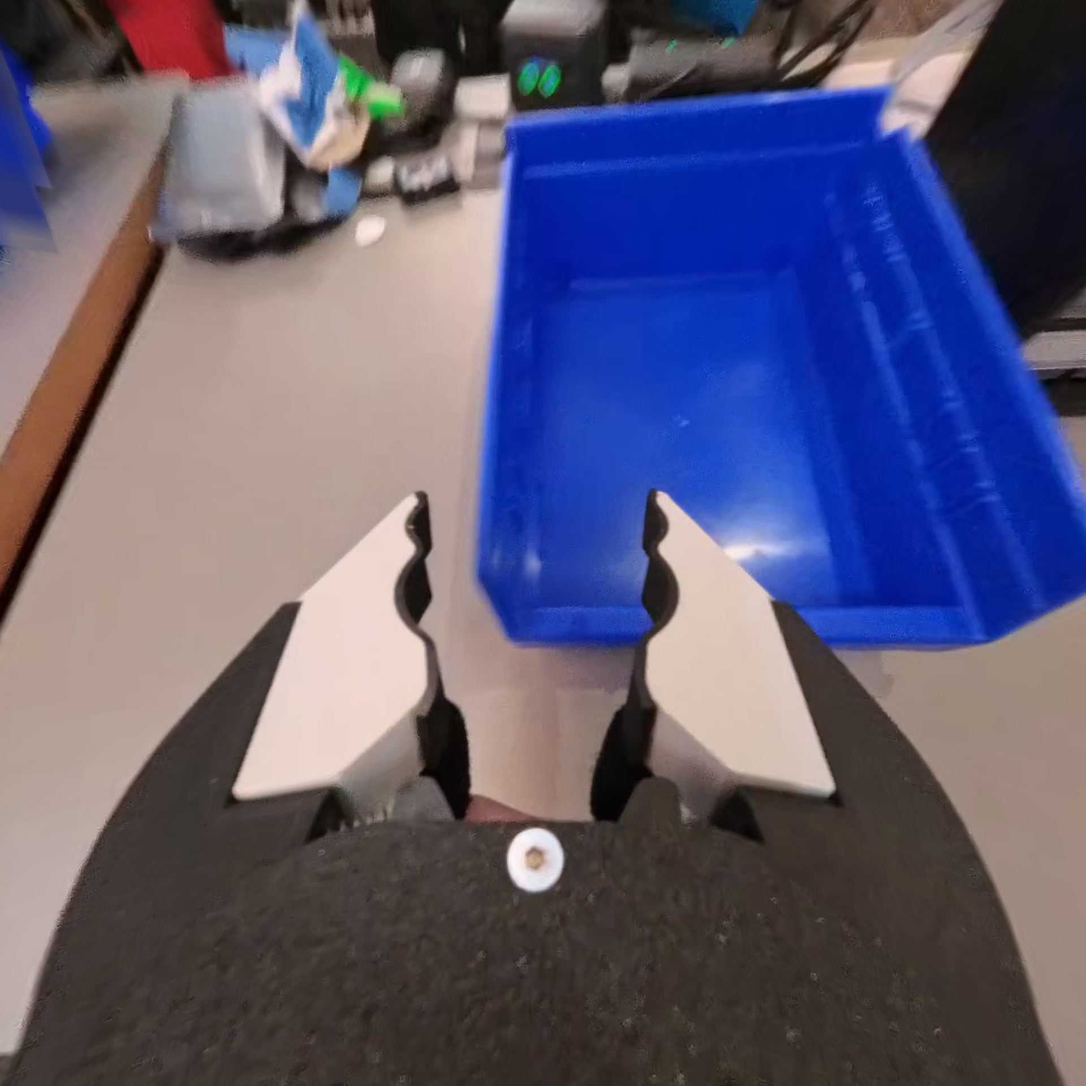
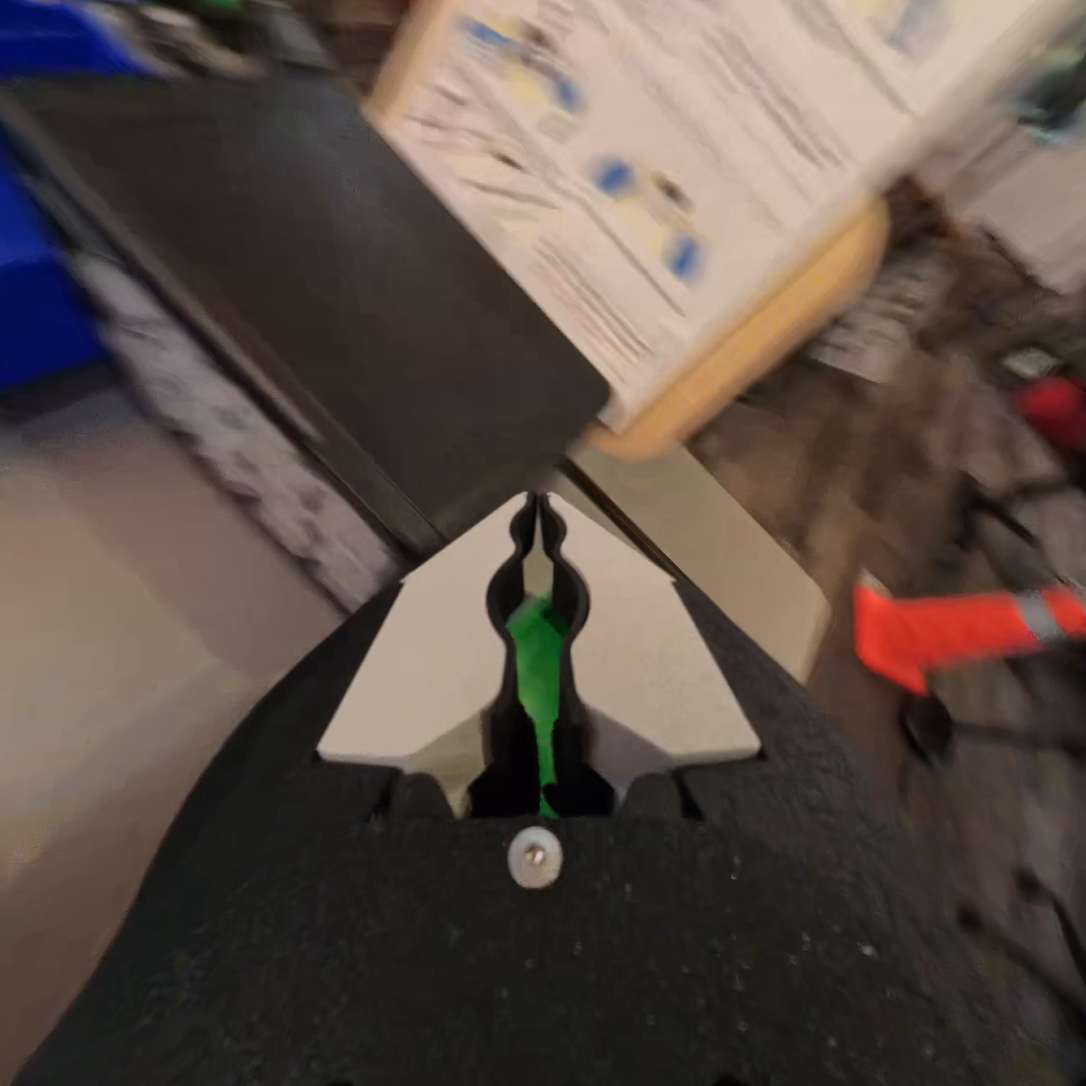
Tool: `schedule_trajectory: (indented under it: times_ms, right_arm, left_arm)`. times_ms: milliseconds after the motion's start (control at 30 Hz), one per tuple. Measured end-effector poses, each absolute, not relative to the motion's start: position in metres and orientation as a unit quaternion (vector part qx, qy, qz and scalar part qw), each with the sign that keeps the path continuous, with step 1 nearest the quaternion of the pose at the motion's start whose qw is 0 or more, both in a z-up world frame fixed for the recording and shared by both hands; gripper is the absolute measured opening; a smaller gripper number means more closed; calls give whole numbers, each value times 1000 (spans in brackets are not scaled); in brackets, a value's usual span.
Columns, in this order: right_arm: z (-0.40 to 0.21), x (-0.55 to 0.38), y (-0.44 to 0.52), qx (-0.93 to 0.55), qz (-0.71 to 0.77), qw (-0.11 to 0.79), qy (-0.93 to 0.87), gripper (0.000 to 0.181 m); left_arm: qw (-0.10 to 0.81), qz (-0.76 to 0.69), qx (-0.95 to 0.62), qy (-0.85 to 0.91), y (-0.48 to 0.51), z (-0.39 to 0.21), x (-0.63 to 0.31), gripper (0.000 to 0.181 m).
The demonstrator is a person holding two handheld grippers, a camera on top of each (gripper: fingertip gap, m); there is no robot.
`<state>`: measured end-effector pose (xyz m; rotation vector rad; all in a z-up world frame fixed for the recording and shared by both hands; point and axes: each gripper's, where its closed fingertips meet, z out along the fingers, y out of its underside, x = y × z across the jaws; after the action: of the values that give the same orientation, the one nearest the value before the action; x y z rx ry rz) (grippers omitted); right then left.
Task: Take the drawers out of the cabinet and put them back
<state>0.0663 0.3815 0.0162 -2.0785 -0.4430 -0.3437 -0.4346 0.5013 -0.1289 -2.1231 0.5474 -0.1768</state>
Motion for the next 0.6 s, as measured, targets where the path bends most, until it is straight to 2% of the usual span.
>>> schedule_trajectory:
  times_ms: [67, 133, 167, 200, 300, 367, 400, 500, 600]
  right_arm:
    - [-15, 129, 326, -853, -208, 472, -75, 22]
    - [-68, 177, 265, -871, -236, 429, 29, 45]
    - [-95, 196, 233, -876, -251, 405, 77, 49]
    - [-116, 208, 206, -874, -260, 393, 121, 49]
    - [-155, 208, 163, -849, -218, 437, 204, 42]
    - [-171, 210, 154, -835, -211, 456, 224, 37]
    - [-176, 213, 152, -834, -209, 454, 232, 32]
    - [-181, 223, 156, -834, -197, 462, 231, 9]
    - [-181, 229, 158, -842, -181, 462, 212, 6]
  left_arm:
    - [414, -119, -879, 203, 509, -153, -455, 76]
    - [371, -178, -891, 192, 509, -176, -454, 75]
    - [358, -196, -893, 191, 508, -186, -451, 72]
    - [354, -202, -893, 189, 509, -194, -449, 66]
    - [352, -208, -890, 201, 508, -206, -440, 48]
    - [356, -184, -892, 210, 512, -212, -442, 20]
    - [354, -172, -893, 217, 513, -216, -444, 14]
    - [356, -164, -897, 206, 514, -215, -448, 5]
    - [362, -146, -898, 204, 510, -215, -457, 2]
